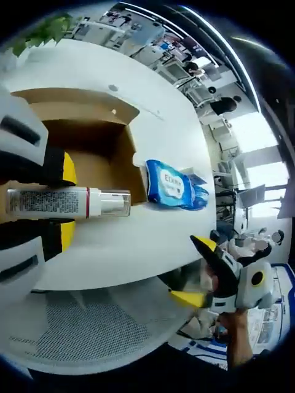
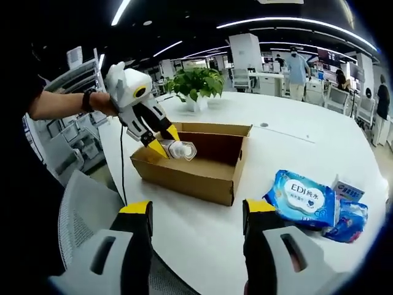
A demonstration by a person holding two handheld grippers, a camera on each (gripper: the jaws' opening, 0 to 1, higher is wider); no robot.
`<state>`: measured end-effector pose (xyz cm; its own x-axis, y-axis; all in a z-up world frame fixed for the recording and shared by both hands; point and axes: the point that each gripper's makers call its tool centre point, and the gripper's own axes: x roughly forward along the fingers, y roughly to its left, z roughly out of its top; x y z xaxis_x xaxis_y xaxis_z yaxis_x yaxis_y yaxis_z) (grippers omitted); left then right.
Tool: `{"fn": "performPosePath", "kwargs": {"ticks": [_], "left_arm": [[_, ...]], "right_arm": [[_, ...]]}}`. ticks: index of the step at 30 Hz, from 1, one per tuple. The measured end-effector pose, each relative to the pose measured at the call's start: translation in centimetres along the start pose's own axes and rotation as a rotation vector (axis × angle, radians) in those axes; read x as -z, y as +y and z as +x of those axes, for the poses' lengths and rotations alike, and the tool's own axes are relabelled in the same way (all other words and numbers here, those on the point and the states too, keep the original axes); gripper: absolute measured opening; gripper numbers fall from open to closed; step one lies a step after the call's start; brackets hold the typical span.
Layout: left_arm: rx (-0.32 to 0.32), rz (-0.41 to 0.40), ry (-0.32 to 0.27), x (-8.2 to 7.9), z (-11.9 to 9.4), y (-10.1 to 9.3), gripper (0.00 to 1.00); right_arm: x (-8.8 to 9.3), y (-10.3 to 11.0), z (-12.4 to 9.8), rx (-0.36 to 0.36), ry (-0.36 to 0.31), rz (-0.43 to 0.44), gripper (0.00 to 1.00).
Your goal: Operate the shoe box by opening the lid, removing the specified soft item, and placing it in the target area until the item is outside and the box remains undamaged.
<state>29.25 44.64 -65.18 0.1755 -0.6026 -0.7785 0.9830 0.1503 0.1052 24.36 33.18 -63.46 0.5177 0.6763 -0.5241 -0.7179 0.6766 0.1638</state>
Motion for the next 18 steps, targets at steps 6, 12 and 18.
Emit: {"fn": "performPosePath", "kwargs": {"ticks": [6, 12, 18], "left_arm": [[0.040, 0.057, -0.051, -2.6, -0.1, -2.1, 0.20], [0.092, 0.118, -0.094, -4.8, -0.2, -4.2, 0.20], [0.126, 0.168, -0.138, -6.7, -0.3, -5.6, 0.20]], "right_arm": [[-0.7, 0.3, -0.1, -0.024, -0.023, -0.013, 0.54], [-1.4, 1.1, -0.1, -0.066, -0.021, -0.063, 0.48], [-2.4, 1.8, -0.4, -0.100, -0.023, -0.134, 0.46]]}}
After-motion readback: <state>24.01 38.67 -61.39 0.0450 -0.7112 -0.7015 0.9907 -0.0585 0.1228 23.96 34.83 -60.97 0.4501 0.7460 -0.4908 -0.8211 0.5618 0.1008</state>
